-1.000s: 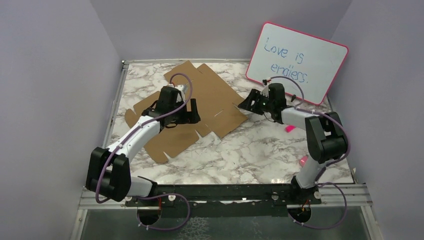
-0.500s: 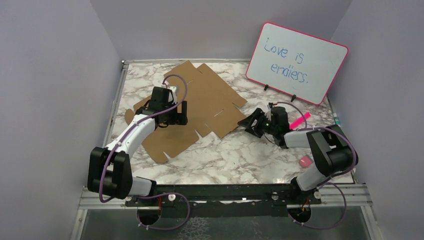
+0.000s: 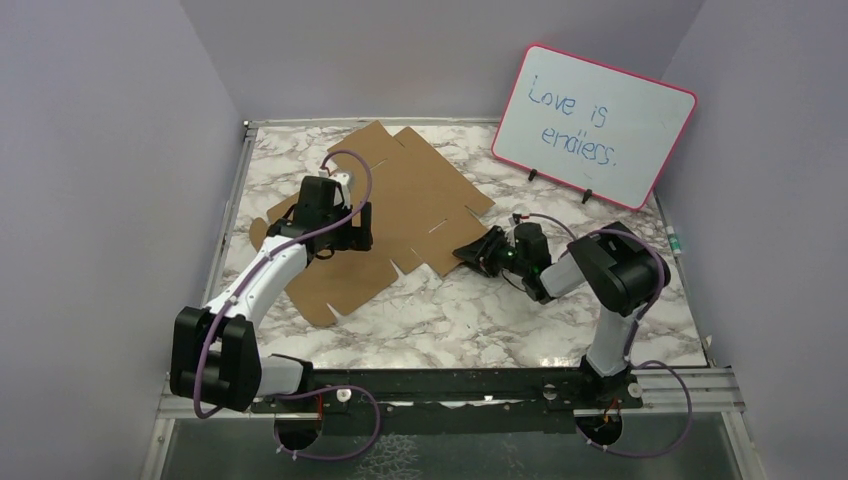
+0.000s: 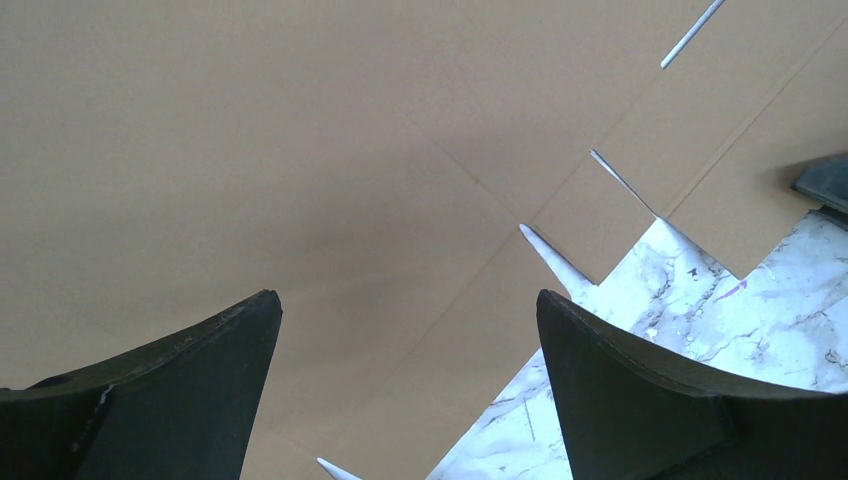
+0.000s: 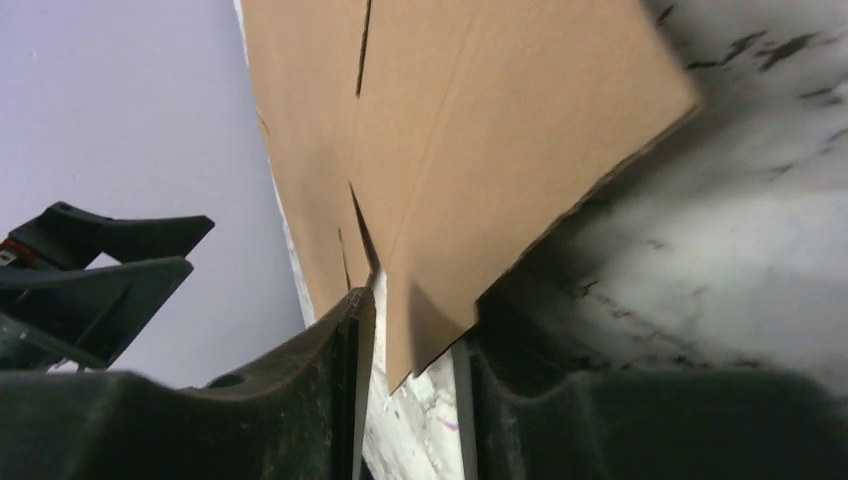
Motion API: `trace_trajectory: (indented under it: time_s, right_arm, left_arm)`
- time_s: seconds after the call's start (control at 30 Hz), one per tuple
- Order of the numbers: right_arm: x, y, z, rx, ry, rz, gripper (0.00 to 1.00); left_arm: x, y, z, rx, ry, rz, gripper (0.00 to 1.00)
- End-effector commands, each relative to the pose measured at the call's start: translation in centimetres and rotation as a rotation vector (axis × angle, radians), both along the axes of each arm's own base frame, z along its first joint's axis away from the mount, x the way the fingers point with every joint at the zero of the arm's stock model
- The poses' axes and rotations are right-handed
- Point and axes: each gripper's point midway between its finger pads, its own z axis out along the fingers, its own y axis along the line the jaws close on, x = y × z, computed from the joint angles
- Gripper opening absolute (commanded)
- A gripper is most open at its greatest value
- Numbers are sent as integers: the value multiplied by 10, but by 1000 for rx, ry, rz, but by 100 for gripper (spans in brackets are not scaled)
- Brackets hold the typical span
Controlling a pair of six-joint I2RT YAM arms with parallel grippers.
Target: Fold the paper box
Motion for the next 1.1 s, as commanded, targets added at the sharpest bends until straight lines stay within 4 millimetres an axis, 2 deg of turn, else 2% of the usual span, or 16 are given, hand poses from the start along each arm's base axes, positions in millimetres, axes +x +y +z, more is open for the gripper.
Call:
trace_trajectory:
  time_s: [0.0, 0.07, 0.13, 0.27, 0.5, 0.63, 0.73, 0.83, 1.07]
  right_arm:
    - [17, 3, 3, 59, -45, -57, 31]
    - [22, 1, 6, 67, -71, -52, 20]
    - [30, -2, 18, 90, -122, -30, 12]
    - [44, -11, 43, 139, -202, 62, 1]
    - [58, -40, 67, 115, -222, 230, 1]
    - [55, -66, 80, 128, -215, 329, 1]
    - [45, -85, 89, 175, -208, 421, 1]
    - [35, -99, 97, 192, -226, 461, 1]
    - [24, -102, 101, 117, -263, 574, 1]
  left_arm:
    - [5, 2, 11, 7, -58, -1, 99]
    - [4, 2, 12, 4, -64, -7, 99]
    - [4, -1, 16, -8, -76, -23, 99]
    - [7, -3, 28, -28, -111, -29, 99]
    - [19, 6, 55, -88, -168, 11, 99]
    - [28, 13, 69, -129, -186, 43, 99]
    - [38, 19, 76, -170, -184, 73, 99]
    - [52, 27, 75, -204, -165, 104, 99]
    - [75, 36, 65, -287, -100, 133, 99]
